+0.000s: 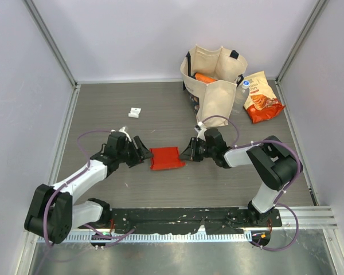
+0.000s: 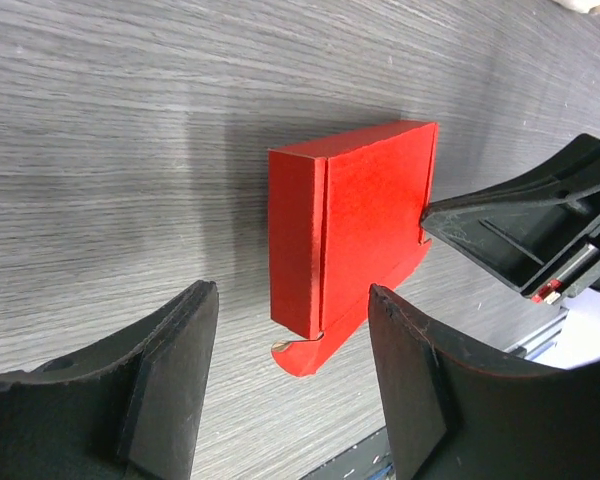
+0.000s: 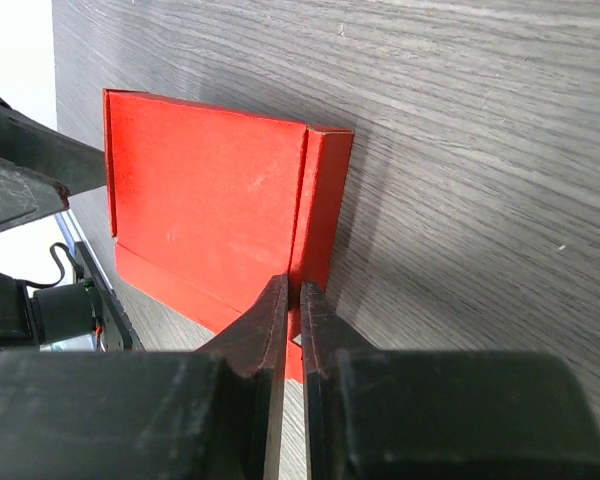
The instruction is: Fold the paper box
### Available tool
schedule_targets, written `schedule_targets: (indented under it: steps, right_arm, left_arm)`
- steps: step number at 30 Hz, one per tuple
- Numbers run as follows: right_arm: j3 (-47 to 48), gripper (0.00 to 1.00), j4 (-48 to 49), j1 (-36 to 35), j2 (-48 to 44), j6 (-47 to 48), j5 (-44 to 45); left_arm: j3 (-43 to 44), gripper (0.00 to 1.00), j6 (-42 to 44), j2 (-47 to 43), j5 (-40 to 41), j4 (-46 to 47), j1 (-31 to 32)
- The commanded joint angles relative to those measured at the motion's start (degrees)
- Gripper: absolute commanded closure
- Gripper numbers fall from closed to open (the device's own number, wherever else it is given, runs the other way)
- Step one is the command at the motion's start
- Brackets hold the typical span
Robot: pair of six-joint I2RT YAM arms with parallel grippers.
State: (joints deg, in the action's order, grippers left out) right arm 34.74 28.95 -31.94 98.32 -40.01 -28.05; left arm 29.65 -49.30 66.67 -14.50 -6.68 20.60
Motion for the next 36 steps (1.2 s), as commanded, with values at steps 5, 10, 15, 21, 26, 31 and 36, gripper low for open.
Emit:
schedule_targets:
  steps: [5,10,15,21,26,31,36]
  right_arm:
    - [-0.2,0.78,-5.57,0.22,-1.63,1.51,1.6]
    - [2.26,0.5,-11.71,0.13,-7.69,4.14,2.65]
    - [6.99,0.34,-28.28,-4.69,-17.19,21.66,15.89]
    - [7.81,0.32,-33.18,-19.7,-25.45,33.23,37.61]
    - [7.97,0.32,-30.88,-21.76,-26.17,35.62,41.5]
    - [12.8,0.32,-32.28,-20.8,-24.06,30.35,37.11]
    - [16.23,0.32,-36.94,-18.51,-23.18,24.11,34.92]
  left_arm:
    - [0.77,0.3,-0.1,-0.74,-2.65,1.32,-0.21]
    - [-0.03,0.23,0.78,-9.88,5.61,-2.89,-0.3]
    - [2.6,0.21,2.89,-18.76,17.1,-13.44,-0.3]
    - [4.54,0.2,-2.12,-32.56,32.86,-19.78,-0.3]
    - [6.03,0.14,-1.07,-32.33,32.61,-18.99,-0.3]
    - [19.17,0.08,4.55,-13.19,23.75,-21.35,-3.54]
    - [36.86,0.07,3.86,16.91,20.31,-27.42,-8.82]
